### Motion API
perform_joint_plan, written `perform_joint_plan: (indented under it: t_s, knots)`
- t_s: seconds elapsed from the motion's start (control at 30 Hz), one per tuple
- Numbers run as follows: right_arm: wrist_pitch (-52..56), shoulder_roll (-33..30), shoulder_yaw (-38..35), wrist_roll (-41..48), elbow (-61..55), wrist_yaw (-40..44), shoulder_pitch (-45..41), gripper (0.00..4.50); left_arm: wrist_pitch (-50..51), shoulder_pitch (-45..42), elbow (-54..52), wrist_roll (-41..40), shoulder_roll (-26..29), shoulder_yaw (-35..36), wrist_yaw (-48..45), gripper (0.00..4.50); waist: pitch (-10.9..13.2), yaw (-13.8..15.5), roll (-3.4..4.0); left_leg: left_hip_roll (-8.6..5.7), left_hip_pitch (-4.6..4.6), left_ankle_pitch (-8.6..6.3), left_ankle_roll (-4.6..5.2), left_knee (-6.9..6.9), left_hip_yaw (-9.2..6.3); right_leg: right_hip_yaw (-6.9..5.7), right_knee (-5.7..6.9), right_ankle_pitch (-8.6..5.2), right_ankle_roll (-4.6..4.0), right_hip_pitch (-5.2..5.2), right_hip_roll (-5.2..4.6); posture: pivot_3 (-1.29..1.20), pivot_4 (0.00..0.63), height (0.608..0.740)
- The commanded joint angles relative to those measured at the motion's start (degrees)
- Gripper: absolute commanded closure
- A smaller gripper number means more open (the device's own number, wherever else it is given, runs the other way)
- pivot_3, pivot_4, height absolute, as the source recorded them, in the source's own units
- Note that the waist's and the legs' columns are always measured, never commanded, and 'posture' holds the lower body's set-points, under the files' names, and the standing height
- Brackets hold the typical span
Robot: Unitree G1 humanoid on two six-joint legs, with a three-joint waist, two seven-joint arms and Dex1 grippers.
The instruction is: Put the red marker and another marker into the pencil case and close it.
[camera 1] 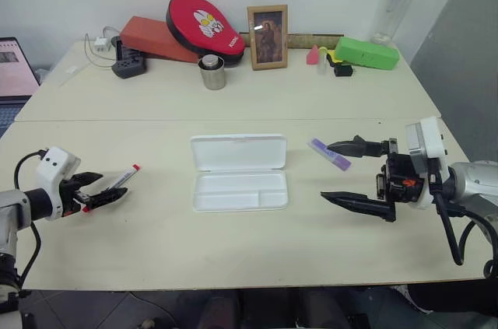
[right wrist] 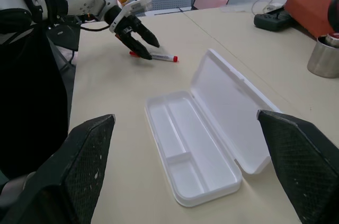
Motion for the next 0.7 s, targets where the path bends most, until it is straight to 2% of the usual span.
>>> perform_joint_plan:
  t_s: [0.03,0.07,0.17,0.4,0.7]
  knots:
    - [-0.6,-0.4,-2.5,1.0,-2.3,-0.8,-0.2,0.0,-3.7,-1.9,5.1,4.8,0.0,-4.5,-0.1,0.05,-0.1,0.0,0.18,0.0,0.03,0.0,0.0,0.0,0.0,0.0,0.01,0.0,0.0,0.02,0.0,0.0,0.15,0.74]
    - [-0.5,-0.5,-2.7,1.2,-2.5,-0.9,-0.1,0.0,-4.5,-2.4,6.0,5.5,0.0,-5.0,0.2,0.05,-0.2,0.0,0.25,-0.02,0.04,0.0,0.0,0.0,0.01,0.01,0.03,0.0,0.0,0.03,0.0,0.0,0.15,0.74]
    - [-0.5,-0.8,-3.1,1.3,-3.0,-1.1,0.3,0.0,-4.8,-3.2,7.4,6.2,0.0,-6.2,-0.3,0.52,-0.3,0.0,0.48,-0.02,0.1,0.0,0.0,-0.01,0.01,0.01,0.06,0.0,0.0,0.06,0.0,0.0,0.15,0.74]
    - [-0.1,-0.8,-3.6,1.6,-3.5,-1.3,0.5,0.0,-5.0,-3.1,7.6,6.0,-0.1,-6.2,-1.3,1.94,-0.4,-0.1,0.66,-0.02,0.17,0.0,0.01,-0.01,0.06,0.04,0.09,0.0,0.01,0.1,0.05,0.0,0.15,0.74]
    - [-0.2,-1.2,-3.3,1.5,-2.8,-0.4,-0.1,0.0,-3.7,-1.9,4.0,4.8,0.0,-5.3,-1.2,3.54,-0.4,-0.1,0.72,-0.01,0.18,0.0,0.01,-0.01,0.06,0.04,0.09,0.0,0.01,0.1,0.05,0.0,0.15,0.74]
